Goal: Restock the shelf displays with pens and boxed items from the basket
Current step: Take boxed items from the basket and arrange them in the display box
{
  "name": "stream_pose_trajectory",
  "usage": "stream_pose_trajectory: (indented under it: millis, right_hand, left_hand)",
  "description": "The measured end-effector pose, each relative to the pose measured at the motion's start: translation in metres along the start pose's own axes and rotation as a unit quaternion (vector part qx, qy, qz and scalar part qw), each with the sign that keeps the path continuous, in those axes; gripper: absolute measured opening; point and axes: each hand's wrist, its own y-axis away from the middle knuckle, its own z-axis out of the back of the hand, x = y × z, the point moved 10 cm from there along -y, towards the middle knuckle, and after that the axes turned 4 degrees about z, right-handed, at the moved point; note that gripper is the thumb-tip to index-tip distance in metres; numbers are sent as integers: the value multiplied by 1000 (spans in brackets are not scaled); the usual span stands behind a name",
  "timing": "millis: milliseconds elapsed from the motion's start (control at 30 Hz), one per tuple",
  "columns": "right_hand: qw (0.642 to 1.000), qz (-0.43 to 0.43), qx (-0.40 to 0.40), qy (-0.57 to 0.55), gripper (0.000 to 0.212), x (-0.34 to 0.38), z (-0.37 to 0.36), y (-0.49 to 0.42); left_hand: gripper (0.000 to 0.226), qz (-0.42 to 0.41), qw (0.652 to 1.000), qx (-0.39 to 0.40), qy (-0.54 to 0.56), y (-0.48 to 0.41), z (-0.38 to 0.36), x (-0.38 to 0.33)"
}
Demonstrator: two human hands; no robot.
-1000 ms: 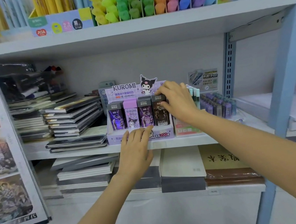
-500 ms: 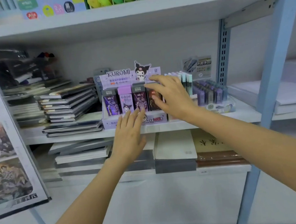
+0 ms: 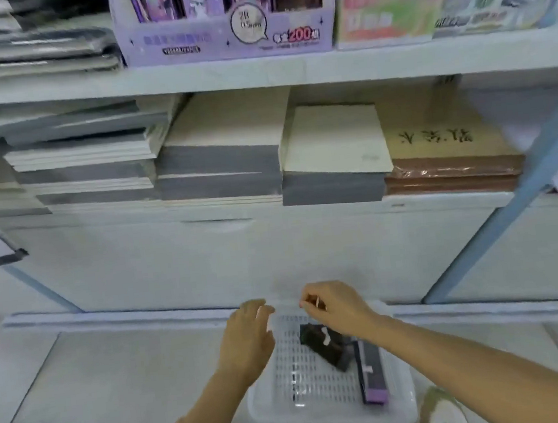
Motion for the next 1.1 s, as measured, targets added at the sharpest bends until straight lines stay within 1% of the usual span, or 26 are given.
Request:
stream_pose_trajectory:
  millis: [100,167,200,267,367,500,633,767,833,900,933,967,1000,1033,1067,1100]
  right_hand:
    - [993,-94,66,16,20,-58,-68,13]
    - [984,-148,95,26,31,-88,-102,25]
    - [980,-170,99,33,39,-100,-114,30]
    - [974,-200,91,51,50,-116,-130,36]
    - [971,-209,76,90,57,-124,-143,41]
    - [971,-222,55,61,64,-130,-151,43]
    - [971,-222,43,78,59,-134,-147,44]
    - [968,-220,75,99,52,-136,-150,45]
    - [968,-230,88,40,45,-138,-156,48]
    - [963,-243,106,-56,38,-138,-162,49]
    - [958,-243,110,-106,36,-138,-163,48]
    - [953,-239,105,-151,34,-136,-160,45]
    - [948,-234,95,-195,33,-133,-154,42]
    - [942,-226,84,-235,32,-130,-147,38]
    - [934,-218,79,-272,32,-126,-141,35]
    - [926,-208,87,-304,30,-119,-137,33]
  left_hand:
    - [59,64,988,129,-60,17,-79,38]
    - [64,84,979,171,-78,27,-111,51]
    - [65,89,977,175,-82,30,-119,56]
    - [67,81,985,129,-76,29,-119,56]
    - [63,73,993,68,-62,27,-115,54]
    - [59,78,996,19,-49,23,-116,56]
    - [57,84,995,14,-48,23,-117,55]
    - [54,97,994,33,-29,24,-117,56]
    - [51,102,994,35,-23,24,-114,54]
    - [47,85,996,10,-10,21,-107,44]
    - [44,74,997,-4,5,20,-104,37]
    - [41,79,996,-14,42,18,-102,32]
    - [38,108,988,-12,113,15,-103,30]
    - [37,169,962,4,214,13,-109,33]
    - [39,245,909,44,333,12,-122,34]
    - [39,305,831,93,456,12,-140,27]
